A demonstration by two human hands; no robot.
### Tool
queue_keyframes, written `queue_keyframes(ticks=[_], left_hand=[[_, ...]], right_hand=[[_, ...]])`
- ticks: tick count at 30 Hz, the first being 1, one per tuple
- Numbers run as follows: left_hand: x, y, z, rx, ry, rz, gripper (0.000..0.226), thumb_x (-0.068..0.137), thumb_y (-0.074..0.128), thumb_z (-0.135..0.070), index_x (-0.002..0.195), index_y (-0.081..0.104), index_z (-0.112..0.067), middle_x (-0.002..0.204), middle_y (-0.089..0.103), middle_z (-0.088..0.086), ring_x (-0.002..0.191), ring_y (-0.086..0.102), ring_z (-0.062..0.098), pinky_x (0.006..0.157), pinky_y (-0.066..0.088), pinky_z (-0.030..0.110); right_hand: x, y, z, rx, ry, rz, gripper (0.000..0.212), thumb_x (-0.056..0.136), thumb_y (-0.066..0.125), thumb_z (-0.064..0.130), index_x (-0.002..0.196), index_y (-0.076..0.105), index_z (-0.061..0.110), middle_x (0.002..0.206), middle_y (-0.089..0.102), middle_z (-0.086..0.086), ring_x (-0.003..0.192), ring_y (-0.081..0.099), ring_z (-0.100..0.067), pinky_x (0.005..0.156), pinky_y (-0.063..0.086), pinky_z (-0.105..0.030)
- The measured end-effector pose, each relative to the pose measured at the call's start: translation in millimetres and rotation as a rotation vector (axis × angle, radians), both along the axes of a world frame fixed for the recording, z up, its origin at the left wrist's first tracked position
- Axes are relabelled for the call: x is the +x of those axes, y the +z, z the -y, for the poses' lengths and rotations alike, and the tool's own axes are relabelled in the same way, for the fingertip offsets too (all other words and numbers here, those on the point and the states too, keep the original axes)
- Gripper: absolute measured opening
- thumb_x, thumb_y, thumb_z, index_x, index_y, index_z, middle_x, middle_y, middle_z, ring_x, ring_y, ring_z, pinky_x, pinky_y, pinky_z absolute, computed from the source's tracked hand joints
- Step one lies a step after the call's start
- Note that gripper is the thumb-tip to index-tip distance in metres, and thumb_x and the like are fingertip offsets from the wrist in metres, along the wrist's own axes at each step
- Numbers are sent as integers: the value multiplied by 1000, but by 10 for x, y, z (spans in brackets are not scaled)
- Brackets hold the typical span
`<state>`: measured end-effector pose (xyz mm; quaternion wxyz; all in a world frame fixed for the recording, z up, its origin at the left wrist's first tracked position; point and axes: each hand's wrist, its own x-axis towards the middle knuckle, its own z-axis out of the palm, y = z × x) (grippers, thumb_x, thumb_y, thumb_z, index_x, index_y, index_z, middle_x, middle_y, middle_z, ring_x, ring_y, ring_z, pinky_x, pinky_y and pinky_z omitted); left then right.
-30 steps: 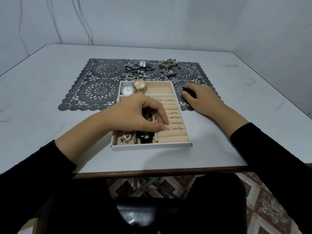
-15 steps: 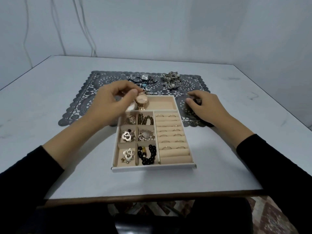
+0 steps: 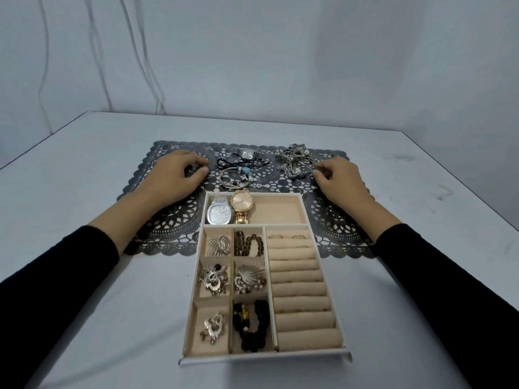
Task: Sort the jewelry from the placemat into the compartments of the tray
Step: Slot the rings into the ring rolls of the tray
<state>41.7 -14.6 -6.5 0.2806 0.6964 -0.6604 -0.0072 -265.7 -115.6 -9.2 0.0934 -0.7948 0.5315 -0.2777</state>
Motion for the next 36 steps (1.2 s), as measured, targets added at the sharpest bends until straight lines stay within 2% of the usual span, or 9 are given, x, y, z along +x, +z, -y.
queue_keyframes(ticks=[3,7,13,18,23,25,29,32,36], left_hand=[[3,3,50,-11,-24,-4,24,91,65,-31,110,72,-19,113,66,3,105,57,17,86,39,26],[32,-10,83,-25,-29,-35,19,89,68,-30,104,75,-19,108,66,0,97,54,11,81,37,25],[31,-22,104,-43,-26,-53,17,91,65,-29,101,74,-18,102,65,-2,93,56,14,69,34,12],[17,0,84,-35,-30,-79,16,85,73,-32,96,74,-20,101,65,-2,96,56,13,77,36,25],[25,-4,89,-22,-25,-102,16,83,74,-32,93,74,-19,102,65,-1,97,56,15,78,36,26],[24,4,101,-9,-21,-105,17,83,74,-32,94,73,-18,101,65,-1,97,56,15,78,36,26],[23,14,116,24,9,-112,22,83,75,-33,98,71,-17,102,64,-2,95,55,13,77,36,26],[26,30,132,56,28,-106,19,82,75,-35,91,72,-18,97,64,1,91,56,16,73,37,28],[25,71,169,121,30,-75,16,84,73,-34,89,70,-19,96,62,0,94,55,17,77,36,28]], right_hand=[[38,-11,113,18,-5,-1,28,94,56,26,116,68,13,106,61,-9,104,54,-24,89,36,-27],[59,-34,187,23,14,6,21,91,60,27,107,71,18,95,54,-4,89,48,-16,81,33,-23],[59,-38,241,31,29,22,18,89,61,25,100,72,16,95,60,-7,92,56,-20,79,36,-24],[83,-26,252,35,41,38,13,88,64,26,95,71,17,89,60,-3,93,56,-20,80,40,-27],[88,2,265,89,43,107,9,85,69,20,92,69,13,92,65,-7,81,54,-15,70,40,-24],[76,-13,256,85,51,159,9,84,70,18,90,67,13,89,64,-6,76,52,-12,63,39,-18],[52,-39,250,80,54,218,10,83,71,17,90,66,13,85,62,-2,74,52,-10,60,36,-5],[39,-56,254,76,62,238,9,82,72,16,89,66,14,83,61,0,73,53,-11,62,38,-8],[30,-80,255,59,84,276,10,81,73,13,88,67,12,81,61,-1,72,53,-11,65,41,-10]])
